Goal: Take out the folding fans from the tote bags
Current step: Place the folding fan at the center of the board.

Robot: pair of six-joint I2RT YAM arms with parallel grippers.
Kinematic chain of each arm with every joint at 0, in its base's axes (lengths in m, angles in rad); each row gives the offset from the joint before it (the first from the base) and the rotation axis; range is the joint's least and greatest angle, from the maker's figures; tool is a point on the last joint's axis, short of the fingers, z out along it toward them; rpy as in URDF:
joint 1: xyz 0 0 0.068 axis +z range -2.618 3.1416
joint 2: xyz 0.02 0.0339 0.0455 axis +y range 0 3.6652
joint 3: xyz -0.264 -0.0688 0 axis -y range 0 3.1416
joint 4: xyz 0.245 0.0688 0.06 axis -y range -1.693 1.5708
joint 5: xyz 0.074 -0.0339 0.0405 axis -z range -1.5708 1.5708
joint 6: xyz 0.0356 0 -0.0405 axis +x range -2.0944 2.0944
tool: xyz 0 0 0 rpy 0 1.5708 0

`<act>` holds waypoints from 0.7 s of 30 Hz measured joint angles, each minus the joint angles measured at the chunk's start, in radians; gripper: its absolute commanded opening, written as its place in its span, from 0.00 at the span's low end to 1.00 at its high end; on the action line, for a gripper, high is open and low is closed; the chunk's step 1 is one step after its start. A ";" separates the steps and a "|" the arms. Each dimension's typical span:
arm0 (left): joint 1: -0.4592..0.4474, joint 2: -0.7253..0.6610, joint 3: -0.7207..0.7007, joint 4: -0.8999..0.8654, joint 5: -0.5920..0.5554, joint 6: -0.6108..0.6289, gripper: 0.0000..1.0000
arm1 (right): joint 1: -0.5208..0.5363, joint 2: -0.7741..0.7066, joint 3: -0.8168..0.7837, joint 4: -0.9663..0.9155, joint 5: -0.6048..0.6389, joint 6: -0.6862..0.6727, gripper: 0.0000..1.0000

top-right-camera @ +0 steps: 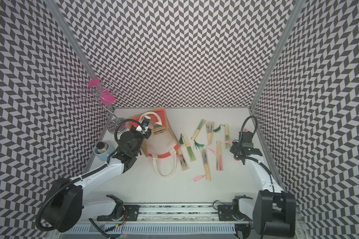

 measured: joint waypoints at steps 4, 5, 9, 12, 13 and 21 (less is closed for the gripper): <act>0.000 -0.003 0.000 0.000 0.002 0.000 0.00 | -0.011 0.124 0.001 0.000 -0.011 -0.009 0.00; 0.000 -0.003 0.000 0.000 0.003 0.000 0.00 | -0.013 0.150 0.001 0.000 -0.014 -0.010 0.00; 0.000 -0.004 0.000 0.000 0.006 0.000 0.00 | -0.025 0.211 -0.003 0.018 -0.018 -0.015 0.00; 0.000 -0.004 0.000 0.000 0.009 0.000 0.00 | -0.037 0.215 -0.010 0.042 -0.026 -0.018 0.05; 0.000 -0.004 0.000 0.000 0.010 0.000 0.00 | -0.040 0.216 -0.010 0.047 -0.029 -0.019 0.14; 0.000 -0.004 0.000 -0.001 0.019 0.000 0.00 | -0.046 0.227 -0.017 0.073 -0.034 -0.027 0.41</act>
